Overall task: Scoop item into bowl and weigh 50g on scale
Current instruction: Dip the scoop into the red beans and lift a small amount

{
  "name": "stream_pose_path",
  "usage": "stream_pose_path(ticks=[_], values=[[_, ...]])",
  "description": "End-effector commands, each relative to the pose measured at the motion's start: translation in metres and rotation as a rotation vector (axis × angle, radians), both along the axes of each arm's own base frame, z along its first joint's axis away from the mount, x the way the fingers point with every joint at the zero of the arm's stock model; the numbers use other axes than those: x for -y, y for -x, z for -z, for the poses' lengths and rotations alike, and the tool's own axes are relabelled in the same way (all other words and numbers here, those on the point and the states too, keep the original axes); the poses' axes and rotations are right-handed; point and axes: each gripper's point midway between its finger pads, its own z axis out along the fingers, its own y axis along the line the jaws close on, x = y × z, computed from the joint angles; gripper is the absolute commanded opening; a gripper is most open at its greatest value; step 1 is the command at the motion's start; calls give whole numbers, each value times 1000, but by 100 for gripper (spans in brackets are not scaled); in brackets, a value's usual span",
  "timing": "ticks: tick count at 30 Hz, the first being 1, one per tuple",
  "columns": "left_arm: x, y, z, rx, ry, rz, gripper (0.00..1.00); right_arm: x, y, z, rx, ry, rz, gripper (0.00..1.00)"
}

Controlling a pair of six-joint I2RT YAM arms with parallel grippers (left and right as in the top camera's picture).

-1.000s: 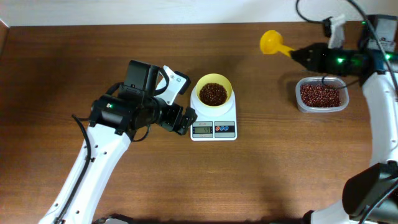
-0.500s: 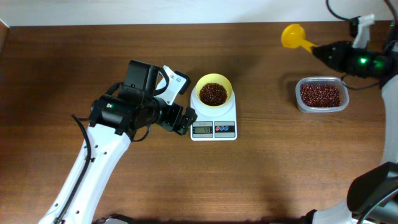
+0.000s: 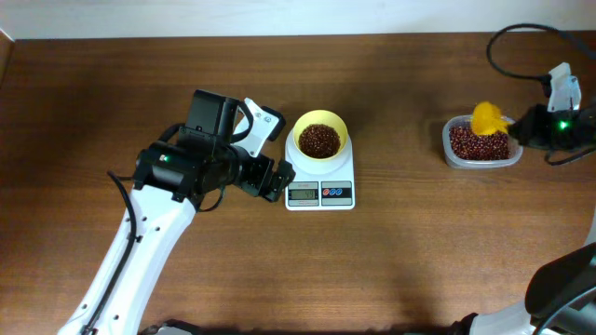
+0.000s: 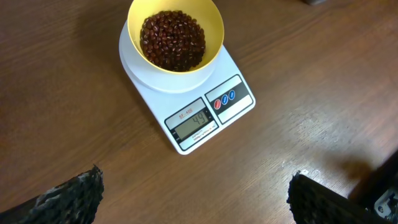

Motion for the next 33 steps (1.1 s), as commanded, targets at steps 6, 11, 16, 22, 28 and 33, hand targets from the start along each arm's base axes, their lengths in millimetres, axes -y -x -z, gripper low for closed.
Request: stream_pose_path(ticks=[6, 11, 16, 22, 28, 33], values=[[1, 1, 5, -7, -6, 22, 99, 12, 5, 2, -54, 243, -39, 4], [1, 1, 5, -7, -6, 22, 99, -2, 0, 7, -32, 180, -69, 4], [1, 1, 5, -7, -6, 22, 99, -22, -8, 31, -87, 169, -145, 4], [1, 1, 5, -7, -6, 22, 99, -15, -6, 43, -147, 257, -149, 4], [1, 1, 5, -7, -6, 22, 99, -17, -1, 58, -195, 238, -157, 4], [1, 1, 5, -7, -6, 22, 99, -33, 3, 65, -196, 150, -182, 4]])
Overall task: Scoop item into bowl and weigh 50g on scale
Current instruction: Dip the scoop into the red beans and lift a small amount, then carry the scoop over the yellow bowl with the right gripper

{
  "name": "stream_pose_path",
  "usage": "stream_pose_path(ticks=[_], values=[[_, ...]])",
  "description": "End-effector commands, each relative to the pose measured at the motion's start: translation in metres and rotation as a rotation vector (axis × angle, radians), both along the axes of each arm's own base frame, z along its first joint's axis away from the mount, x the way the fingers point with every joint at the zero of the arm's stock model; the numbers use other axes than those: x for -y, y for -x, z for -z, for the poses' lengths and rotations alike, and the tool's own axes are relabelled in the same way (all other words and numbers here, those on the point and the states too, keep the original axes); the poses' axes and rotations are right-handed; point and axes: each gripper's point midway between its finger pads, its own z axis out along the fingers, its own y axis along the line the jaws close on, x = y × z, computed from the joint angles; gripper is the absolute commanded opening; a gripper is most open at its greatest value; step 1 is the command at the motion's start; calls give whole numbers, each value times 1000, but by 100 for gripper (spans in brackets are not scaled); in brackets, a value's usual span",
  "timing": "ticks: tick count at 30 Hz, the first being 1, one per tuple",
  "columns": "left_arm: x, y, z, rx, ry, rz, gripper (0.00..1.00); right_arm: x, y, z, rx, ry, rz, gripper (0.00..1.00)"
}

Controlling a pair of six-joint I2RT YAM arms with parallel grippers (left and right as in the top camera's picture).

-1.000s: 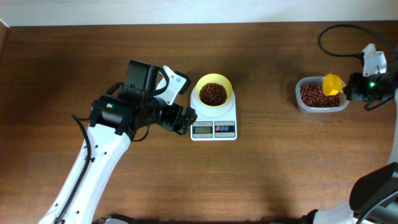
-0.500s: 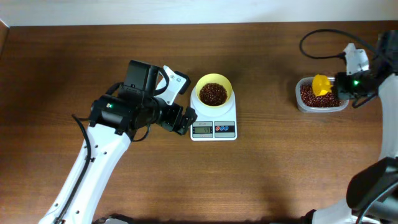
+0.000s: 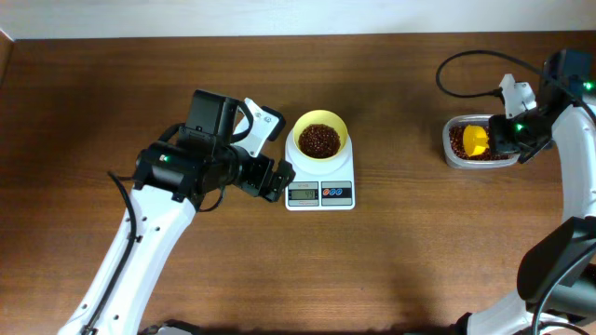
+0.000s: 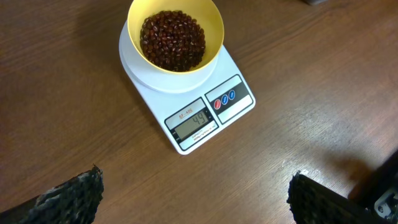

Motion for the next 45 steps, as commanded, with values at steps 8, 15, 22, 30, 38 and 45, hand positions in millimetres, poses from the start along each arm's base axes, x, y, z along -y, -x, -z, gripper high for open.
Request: stream_pose_path(ticks=[8, 15, 22, 30, 38, 45], values=[[1, 1, 5, -7, -6, 22, 99, -17, 5, 7, -18, -72, -28, 4], [1, 1, 5, -7, -6, 22, 99, 0, -2, -11, 20, 23, -11, 4], [1, 1, 5, -7, -6, 22, 99, -3, -5, -25, 55, 12, -14, 4], [1, 1, 5, -7, -6, 22, 99, -3, -2, -36, 95, -249, 119, 4], [1, 1, 5, -7, -6, 22, 99, 43, 9, -51, 176, -422, 296, 4], [1, 1, 5, -7, -6, 22, 99, -13, -24, -89, 337, -656, 106, 4]])
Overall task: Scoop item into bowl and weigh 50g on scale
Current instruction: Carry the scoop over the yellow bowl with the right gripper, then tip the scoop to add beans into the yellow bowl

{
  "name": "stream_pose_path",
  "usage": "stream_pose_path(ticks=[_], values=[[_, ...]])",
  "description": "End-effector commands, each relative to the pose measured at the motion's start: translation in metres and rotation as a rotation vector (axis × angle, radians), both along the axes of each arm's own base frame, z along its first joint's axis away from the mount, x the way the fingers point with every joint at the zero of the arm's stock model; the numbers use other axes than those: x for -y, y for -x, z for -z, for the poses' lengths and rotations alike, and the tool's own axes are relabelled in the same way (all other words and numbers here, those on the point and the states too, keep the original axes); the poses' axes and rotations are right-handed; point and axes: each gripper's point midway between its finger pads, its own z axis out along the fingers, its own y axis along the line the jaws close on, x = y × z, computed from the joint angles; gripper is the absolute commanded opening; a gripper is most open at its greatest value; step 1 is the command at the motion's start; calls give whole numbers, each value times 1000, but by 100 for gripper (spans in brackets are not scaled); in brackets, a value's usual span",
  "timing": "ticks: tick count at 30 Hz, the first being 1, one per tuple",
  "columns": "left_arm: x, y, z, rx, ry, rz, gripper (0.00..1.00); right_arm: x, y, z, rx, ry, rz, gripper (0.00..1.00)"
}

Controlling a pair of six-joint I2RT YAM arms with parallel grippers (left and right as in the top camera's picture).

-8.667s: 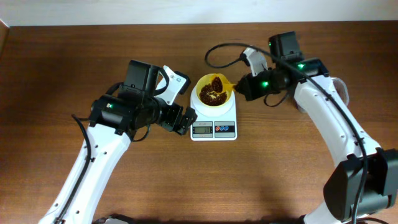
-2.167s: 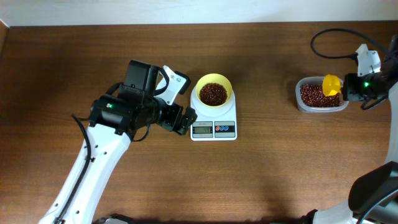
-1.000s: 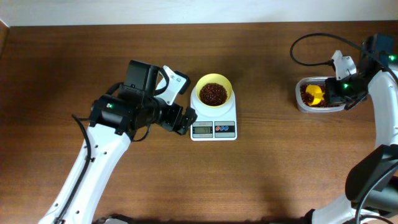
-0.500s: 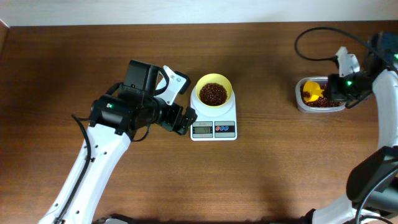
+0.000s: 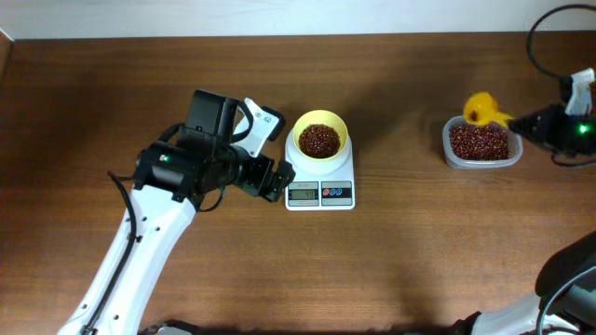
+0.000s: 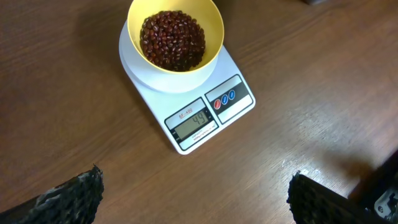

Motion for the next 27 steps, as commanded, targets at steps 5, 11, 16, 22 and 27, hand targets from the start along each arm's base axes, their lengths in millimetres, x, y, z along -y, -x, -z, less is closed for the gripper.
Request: stream_pose_path(ticks=[5, 11, 16, 22, 27], values=[[1, 1, 5, -7, -6, 22, 99, -105, -34, -39, 206, -23, -280, 4], [1, 1, 5, -7, -6, 22, 99, -209, -47, -54, 366, 17, -533, 4], [1, 1, 5, -7, -6, 22, 99, -269, -39, -43, 368, 119, -645, 4], [1, 1, 5, -7, -6, 22, 99, -289, -29, -17, 321, 337, -697, 4], [1, 1, 5, -7, -5, 22, 99, -286, -17, -6, 333, 428, -816, 4]])
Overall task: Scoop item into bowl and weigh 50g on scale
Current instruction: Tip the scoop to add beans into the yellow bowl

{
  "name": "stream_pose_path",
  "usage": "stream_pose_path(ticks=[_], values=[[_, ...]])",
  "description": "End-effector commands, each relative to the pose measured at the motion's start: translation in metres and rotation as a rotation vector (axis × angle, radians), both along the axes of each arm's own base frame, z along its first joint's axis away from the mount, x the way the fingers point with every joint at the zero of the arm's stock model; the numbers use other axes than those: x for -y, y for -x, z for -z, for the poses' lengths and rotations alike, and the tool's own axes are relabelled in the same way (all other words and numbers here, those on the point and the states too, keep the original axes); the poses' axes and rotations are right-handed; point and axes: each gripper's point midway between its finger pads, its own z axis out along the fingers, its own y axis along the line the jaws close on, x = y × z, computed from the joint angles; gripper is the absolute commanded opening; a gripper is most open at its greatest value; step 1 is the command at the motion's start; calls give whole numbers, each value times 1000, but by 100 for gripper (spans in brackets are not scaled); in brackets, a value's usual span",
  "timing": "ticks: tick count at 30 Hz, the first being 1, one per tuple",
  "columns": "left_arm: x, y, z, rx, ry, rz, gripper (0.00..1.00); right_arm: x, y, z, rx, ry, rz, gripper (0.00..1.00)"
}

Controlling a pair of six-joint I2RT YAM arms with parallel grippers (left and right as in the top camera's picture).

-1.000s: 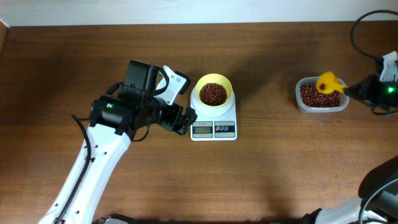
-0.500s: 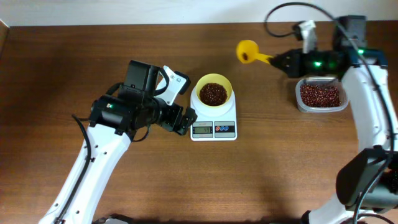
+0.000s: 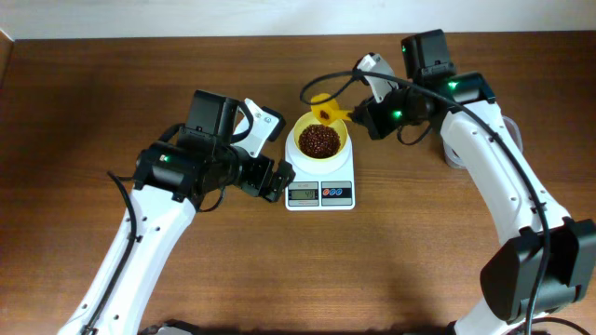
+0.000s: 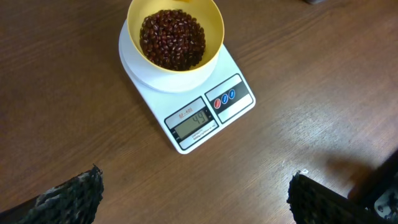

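A yellow bowl (image 3: 320, 138) of dark red beans stands on the white scale (image 3: 320, 194). In the left wrist view the bowl (image 4: 175, 37) is heaped with beans and the scale display (image 4: 194, 121) reads 44. My right gripper (image 3: 366, 118) is shut on the handle of a yellow scoop (image 3: 325, 111). The scoop hangs over the bowl's far rim, with a few beans showing in it. Beside the scale's left edge my left gripper (image 3: 277, 179) stands open and holds nothing. Its two fingers (image 4: 68, 196) are spread wide over bare table.
The bean container at the right is mostly hidden under my right arm (image 3: 494, 177), which reaches across the table from the right. A black cable (image 3: 326, 82) loops behind the bowl. The table's back edge (image 3: 279, 37) lies just beyond.
My right gripper, with the scoop, was above the bean container at the far right. It is now over the bowl's far rim. The display still reads 44 and the left arm is unmoved.
First the scoop was held just above the bean container. Then it was down in the beans. After that it was lifted above the container's back left edge, and now it is at the bowl on the scale. The reading stayed 44 throughout.
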Motion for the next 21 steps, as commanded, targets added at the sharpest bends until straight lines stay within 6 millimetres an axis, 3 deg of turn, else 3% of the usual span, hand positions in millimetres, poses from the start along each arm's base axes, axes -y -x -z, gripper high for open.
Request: stream_pose_path(ticks=[1, 5, 11, 21], values=[[1, 1, 4, -5, -5, 22, 99, -3, 7, -11, 100, 73, -125, 4], [1, 1, 4, -5, -5, 22, 99, 7, 1, -2, 156, 233, -126, 4], [1, 1, 4, -5, -5, 22, 99, -9, 8, -1, 185, 267, -196, 4], [1, 1, 4, -5, -5, 22, 99, -11, 5, -2, 218, 302, -214, 4]])
